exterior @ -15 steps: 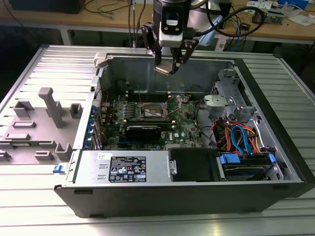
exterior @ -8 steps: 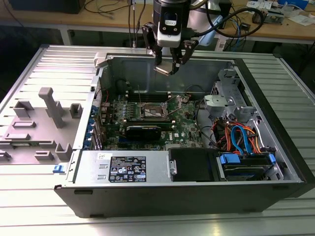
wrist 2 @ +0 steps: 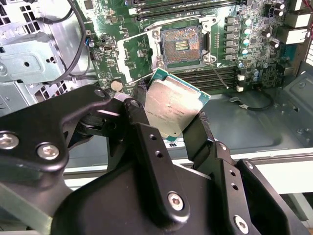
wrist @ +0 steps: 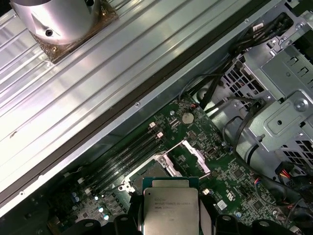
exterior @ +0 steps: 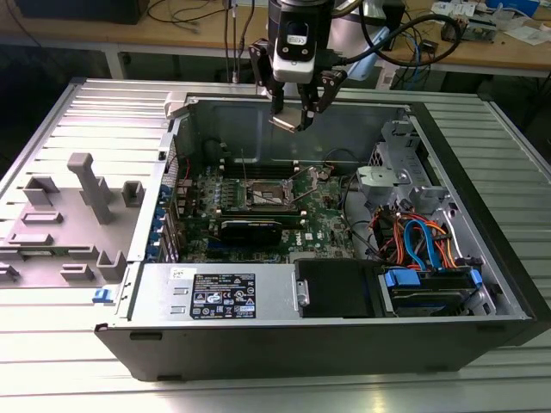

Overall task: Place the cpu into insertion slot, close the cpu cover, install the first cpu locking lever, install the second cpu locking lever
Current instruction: 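Place the cpu into insertion slot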

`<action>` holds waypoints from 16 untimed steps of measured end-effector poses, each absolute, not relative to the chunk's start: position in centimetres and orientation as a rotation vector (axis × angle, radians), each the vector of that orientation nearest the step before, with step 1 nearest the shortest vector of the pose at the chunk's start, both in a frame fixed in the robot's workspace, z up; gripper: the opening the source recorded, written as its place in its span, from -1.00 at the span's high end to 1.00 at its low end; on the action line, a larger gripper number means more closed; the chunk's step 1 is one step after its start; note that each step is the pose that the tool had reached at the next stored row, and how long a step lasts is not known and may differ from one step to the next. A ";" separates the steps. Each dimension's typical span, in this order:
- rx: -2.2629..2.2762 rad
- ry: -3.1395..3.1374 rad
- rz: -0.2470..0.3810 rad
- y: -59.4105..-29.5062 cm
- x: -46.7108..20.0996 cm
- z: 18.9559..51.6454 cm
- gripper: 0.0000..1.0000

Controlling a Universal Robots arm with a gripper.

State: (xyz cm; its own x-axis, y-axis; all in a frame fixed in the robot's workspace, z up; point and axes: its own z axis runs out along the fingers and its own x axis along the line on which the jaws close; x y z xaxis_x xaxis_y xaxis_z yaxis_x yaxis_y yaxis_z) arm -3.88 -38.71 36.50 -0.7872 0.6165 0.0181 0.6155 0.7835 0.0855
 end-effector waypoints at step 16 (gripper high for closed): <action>1.039 2.950 0.136 -38.7 -3.9 36.5 -0.08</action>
